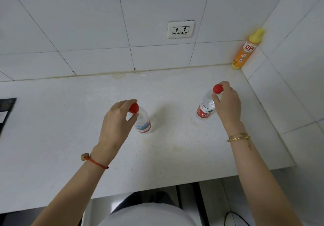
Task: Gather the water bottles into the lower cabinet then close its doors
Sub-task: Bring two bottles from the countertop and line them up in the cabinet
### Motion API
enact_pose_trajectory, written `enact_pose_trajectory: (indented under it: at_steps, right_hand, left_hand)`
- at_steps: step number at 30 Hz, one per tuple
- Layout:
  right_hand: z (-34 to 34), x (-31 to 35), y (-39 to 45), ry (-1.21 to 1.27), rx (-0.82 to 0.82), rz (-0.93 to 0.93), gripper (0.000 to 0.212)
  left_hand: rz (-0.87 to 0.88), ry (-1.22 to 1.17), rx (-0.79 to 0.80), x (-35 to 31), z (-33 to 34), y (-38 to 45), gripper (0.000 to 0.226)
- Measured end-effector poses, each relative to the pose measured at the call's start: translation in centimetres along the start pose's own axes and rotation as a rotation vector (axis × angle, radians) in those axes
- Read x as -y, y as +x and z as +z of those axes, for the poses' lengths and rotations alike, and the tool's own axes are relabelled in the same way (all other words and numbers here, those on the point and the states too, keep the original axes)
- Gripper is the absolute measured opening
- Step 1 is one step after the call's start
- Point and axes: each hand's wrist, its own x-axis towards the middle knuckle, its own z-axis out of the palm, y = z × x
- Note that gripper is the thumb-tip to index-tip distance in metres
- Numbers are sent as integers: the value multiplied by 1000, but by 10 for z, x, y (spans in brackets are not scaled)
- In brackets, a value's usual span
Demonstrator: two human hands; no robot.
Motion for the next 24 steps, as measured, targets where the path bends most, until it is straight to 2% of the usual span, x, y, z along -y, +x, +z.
enact_pose_trajectory:
  at_steps: [5,10,18,24]
  right_hand:
    - [0,8,-19,87,-33,-55,25]
    - [-5,38,-77,95,-17,-94,30]
    - [-16,131,-205,222,91,-158,33]
    - [8,199,-318,293,117,-173,30]
  left_hand:
    - [11,-13,-11,4,-8,-15,42]
    - [1,-30,-37,19,-31,-45,42]
    - [18,-73,-90,72,-92,-127,42]
    - [57,-72,-41,129,-147,-206,40]
